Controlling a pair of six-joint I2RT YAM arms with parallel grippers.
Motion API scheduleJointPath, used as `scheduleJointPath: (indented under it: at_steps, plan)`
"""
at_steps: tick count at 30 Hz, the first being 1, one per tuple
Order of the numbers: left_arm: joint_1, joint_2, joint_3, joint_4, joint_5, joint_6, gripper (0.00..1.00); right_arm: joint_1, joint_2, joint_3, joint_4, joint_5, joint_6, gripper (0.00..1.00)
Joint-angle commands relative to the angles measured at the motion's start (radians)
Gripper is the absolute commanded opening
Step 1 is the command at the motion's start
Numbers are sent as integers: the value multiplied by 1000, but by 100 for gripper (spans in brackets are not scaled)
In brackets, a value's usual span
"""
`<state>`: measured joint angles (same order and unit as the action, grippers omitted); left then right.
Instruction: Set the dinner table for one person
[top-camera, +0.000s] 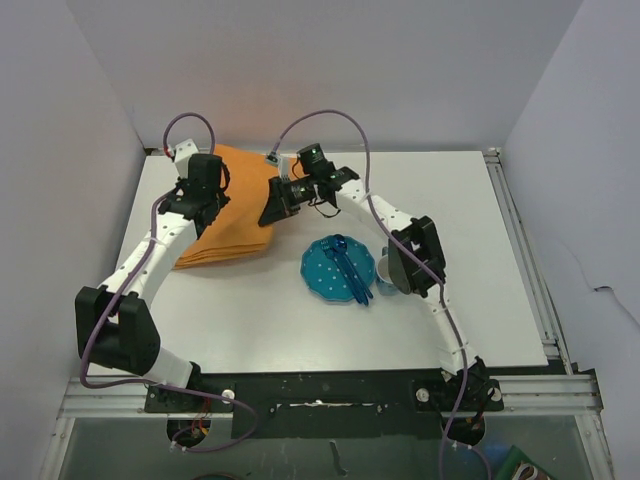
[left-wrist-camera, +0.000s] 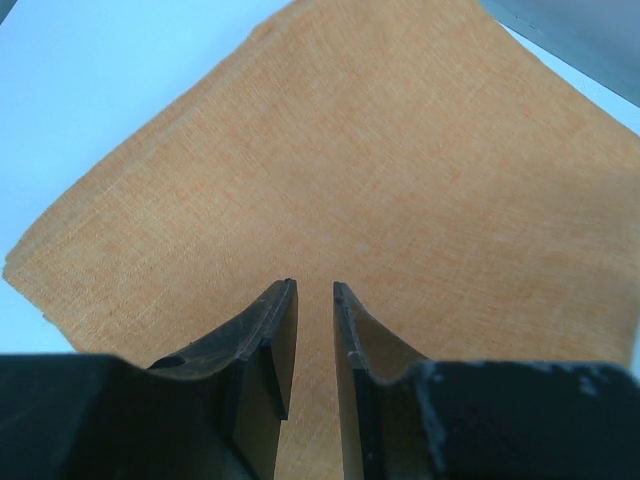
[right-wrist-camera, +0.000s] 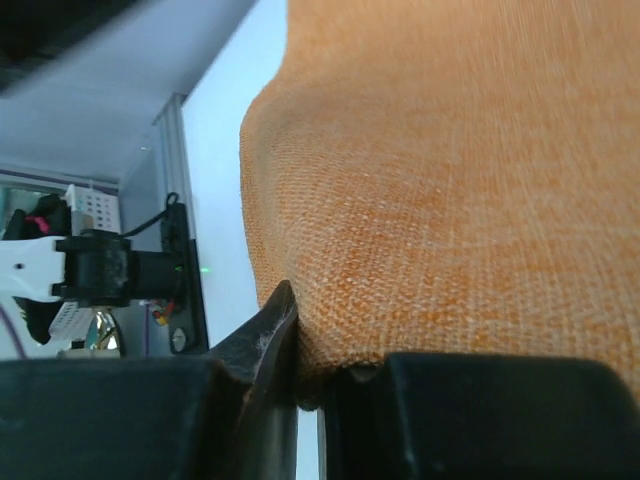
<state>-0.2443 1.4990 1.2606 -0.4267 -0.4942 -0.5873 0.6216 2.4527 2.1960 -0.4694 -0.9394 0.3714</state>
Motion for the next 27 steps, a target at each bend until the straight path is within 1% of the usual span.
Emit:
scheduleJointPath:
  at_steps: [1, 5, 7, 10, 14, 18, 19, 20, 21, 22, 23, 24, 26, 27]
  plan:
    - [-7, -10, 5, 46, -23, 9, 22, 8, -185, 98, 22, -123, 57, 0]
    - [-7, -1, 9, 46, -21, 9, 22, 7, -212, 87, -88, -69, 5, 0]
    - [-7, 2, 11, 46, -23, 9, 22, 10, -238, 34, -128, -20, -32, 0]
    - [-6, 5, 10, 46, -23, 9, 22, 18, -285, -69, -147, 38, -75, 0]
    - [-7, 8, 13, 44, -23, 9, 22, 26, -324, -153, -172, 83, -99, 0]
    - [-7, 8, 20, 44, -20, 9, 22, 33, -344, -162, -196, 75, -122, 0]
    - [-7, 10, 22, 45, -20, 9, 22, 33, -342, -156, -205, 60, -128, 19]
    - [-7, 10, 23, 43, -20, 9, 22, 35, -343, -152, -209, 50, -134, 47]
    - [-6, 11, 25, 43, -19, 8, 22, 36, -347, -152, -209, 43, -143, 60]
    - [-7, 12, 26, 43, -18, 8, 22, 38, -350, -153, -208, 40, -149, 70]
    - [-6, 12, 25, 43, -18, 7, 22, 39, -355, -152, -209, 38, -154, 76]
    - [-7, 12, 25, 45, -18, 8, 22, 39, -357, -148, -208, 32, -159, 79]
    - [-7, 15, 26, 43, -17, 9, 22, 38, -356, -126, -231, 30, -171, 82]
    - [-7, 19, 27, 42, -14, 10, 22, 37, -352, -105, -253, 36, -180, 83]
